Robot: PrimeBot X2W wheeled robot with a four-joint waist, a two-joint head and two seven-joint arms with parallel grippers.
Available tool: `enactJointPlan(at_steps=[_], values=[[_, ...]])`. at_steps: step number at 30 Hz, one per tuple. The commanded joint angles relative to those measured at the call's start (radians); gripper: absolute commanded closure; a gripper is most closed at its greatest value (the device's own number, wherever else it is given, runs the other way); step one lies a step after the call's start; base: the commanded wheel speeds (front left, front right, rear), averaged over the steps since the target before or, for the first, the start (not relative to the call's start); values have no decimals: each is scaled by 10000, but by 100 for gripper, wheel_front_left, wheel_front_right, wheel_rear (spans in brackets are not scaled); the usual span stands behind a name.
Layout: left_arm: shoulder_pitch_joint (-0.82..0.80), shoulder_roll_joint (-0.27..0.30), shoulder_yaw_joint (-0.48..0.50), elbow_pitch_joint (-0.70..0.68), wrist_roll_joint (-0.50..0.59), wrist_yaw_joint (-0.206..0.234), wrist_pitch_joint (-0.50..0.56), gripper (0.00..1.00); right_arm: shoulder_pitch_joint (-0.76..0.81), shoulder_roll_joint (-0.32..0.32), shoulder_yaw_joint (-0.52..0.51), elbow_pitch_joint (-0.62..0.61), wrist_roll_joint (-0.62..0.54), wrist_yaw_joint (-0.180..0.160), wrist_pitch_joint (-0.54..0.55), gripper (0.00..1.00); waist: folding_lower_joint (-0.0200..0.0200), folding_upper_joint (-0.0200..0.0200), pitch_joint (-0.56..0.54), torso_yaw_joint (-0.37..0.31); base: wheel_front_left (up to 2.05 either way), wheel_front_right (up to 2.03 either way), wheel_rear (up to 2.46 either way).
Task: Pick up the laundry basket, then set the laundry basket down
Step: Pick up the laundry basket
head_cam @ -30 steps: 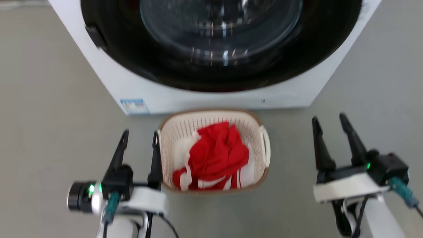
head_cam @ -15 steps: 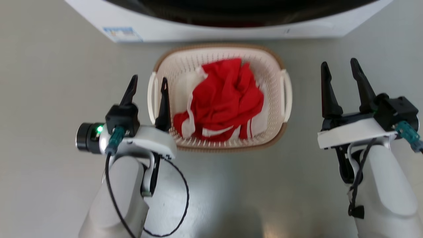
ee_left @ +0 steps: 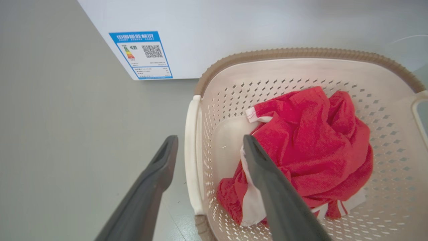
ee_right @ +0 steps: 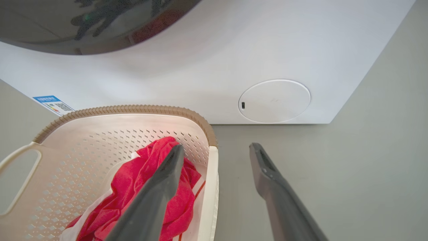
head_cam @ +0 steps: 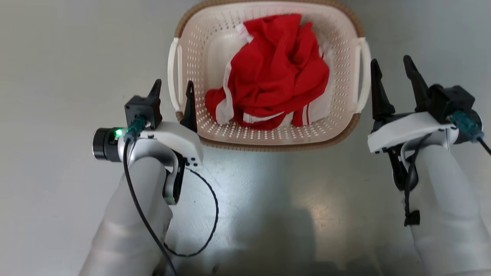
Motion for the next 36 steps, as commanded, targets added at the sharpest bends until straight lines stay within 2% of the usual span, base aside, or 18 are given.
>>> enactJointPlan(at_steps=[1, 15, 22, 34, 35, 36], values=[[-168, 199, 216, 139, -193, -86, -49, 0, -42, 113, 143, 151, -167, 69, -107, 0, -1, 0, 336, 102, 0, 0, 0], [-1572, 199, -281, 2196, -837, -352, -49, 0, -1178, 113, 443, 2008, -248, 69, -107, 0, -1, 0, 1051, 328, 0, 0, 0], [-2088, 199, -736, 3029, -932, -696, -49, 0, -1531, 113, 684, 2802, 31, 69, -107, 0, -1, 0, 1137, 296, 0, 0, 0], [-2789, 199, -1752, 3948, -1691, -794, -49, 0, -2014, 113, 990, 3396, 163, 69, -107, 0, -1, 0, 1295, 266, 0, 0, 0], [-2829, 199, -1829, 3982, -1754, -780, -49, 13, -2050, 113, 1014, 3455, 168, 69, -107, 0, -1, 0, 1305, 266, 0, 0, 0], [-2866, 199, -1900, 4006, -1818, -762, -49, 36, -2090, 113, 1029, 3508, 176, 69, -107, 0, -1, 0, 1317, 270, 0, 0, 0]])
